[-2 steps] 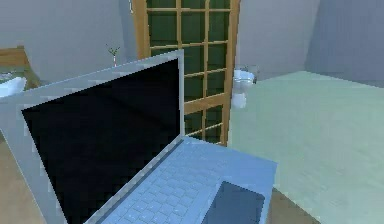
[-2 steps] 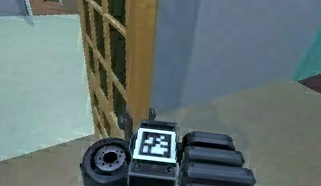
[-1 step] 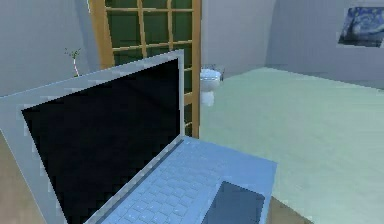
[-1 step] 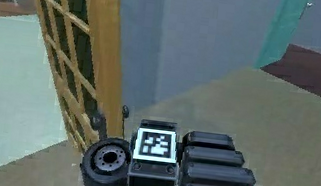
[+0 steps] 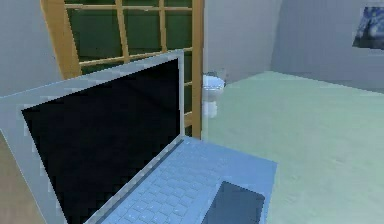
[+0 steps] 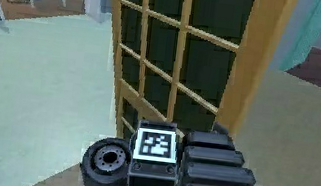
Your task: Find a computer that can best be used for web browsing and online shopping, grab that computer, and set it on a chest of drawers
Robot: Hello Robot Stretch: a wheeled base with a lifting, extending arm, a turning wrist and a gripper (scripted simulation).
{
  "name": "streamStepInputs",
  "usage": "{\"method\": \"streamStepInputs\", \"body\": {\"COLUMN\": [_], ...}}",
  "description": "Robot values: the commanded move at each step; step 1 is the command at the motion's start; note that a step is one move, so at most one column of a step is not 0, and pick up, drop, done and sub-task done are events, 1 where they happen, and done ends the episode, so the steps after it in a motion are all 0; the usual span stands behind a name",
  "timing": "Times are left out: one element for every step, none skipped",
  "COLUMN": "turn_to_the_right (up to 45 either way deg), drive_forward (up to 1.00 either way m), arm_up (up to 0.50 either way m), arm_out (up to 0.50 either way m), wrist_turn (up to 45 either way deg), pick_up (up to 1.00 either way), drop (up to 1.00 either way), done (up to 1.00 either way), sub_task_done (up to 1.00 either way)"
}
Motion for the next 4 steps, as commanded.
{"method": "streamStepInputs", "body": {"turn_to_the_right": [45.0,0.0,9.0,0.0], "drive_forward": [0.00,1.00,0.00,0.35], "arm_up": [0.00,0.00,0.00,0.00], "arm_out": [0.00,0.00,0.00,0.00], "wrist_turn": [0.0,0.0,0.0,0.0], "pick_up": [0.00,0.00,0.00,0.00], "drop": [0.00,0.00,0.00,0.00], "done": [0.00,0.00,0.00,0.00], "sub_task_done": [0.00,0.00,0.00,0.00]}}
